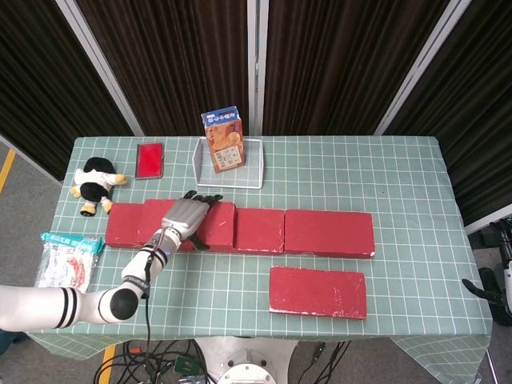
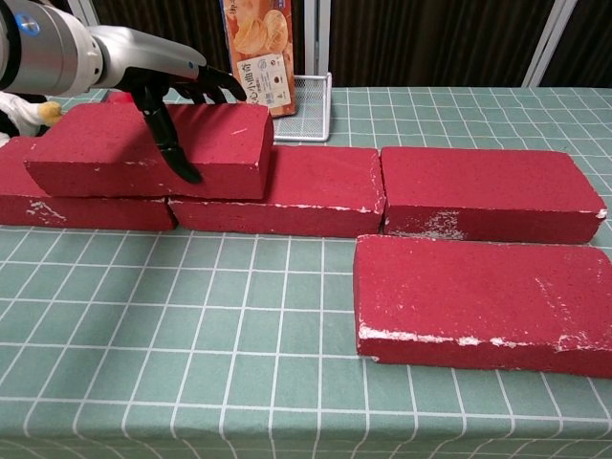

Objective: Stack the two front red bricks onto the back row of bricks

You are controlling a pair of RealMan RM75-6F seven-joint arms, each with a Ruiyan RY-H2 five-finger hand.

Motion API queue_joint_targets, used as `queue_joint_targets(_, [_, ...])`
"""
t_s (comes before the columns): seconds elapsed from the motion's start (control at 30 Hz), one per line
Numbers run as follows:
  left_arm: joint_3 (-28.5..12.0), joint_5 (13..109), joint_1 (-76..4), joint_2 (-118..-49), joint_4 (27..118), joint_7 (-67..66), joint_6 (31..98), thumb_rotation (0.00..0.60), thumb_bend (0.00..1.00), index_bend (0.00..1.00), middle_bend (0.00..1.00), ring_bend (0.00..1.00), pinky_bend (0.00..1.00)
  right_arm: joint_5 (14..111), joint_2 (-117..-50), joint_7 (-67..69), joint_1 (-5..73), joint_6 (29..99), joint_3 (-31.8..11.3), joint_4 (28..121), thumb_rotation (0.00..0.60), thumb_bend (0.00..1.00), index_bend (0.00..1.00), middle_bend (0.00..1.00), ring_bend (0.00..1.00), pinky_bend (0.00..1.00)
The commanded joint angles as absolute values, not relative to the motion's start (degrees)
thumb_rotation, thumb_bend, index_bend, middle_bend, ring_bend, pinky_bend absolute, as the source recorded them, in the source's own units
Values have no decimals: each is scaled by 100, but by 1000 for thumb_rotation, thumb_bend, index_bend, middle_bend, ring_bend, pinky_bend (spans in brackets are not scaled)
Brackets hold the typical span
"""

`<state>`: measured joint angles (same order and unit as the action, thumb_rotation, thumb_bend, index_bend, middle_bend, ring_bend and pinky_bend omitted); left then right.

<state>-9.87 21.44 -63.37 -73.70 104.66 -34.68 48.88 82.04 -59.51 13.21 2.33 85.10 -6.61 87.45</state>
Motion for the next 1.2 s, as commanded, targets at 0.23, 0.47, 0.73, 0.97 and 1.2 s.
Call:
queue_joint_targets(0.23, [-849, 2347, -6428, -7369, 10334, -3246, 4725, 600, 175, 42, 201, 207, 0, 8156, -5943, 1292, 242, 8464, -667, 8722, 600, 0, 0, 0, 0, 0])
queue_joint_targets(0.47, [-755, 2246, -6509, -7442, 10218, -3118, 4741, 600, 176, 42, 200, 207, 0, 8159, -5947, 1282, 252, 8428, -653, 8719, 600, 0, 0, 0, 0, 0])
queue_joint_targets(0.73, [-698, 2261, -6521, -7408, 10218, -2976, 4811, 600, 175, 42, 200, 207, 0, 8145, -5962, 1275, 264, 8390, -649, 8704, 600, 0, 0, 0, 0, 0])
queue_joint_targets(0.97, [-591, 2240, -6601, -7415, 10164, -2985, 4732, 600, 174, 42, 199, 199, 0, 8136, -5956, 1252, 268, 8388, -655, 8720, 600, 0, 0, 0, 0, 0])
queue_joint_targets(1.2, [-534, 2174, -6711, -7421, 10159, -3009, 4711, 600, 175, 42, 198, 193, 0, 8094, -5965, 1259, 290, 8317, -656, 8696, 600, 0, 0, 0, 0, 0])
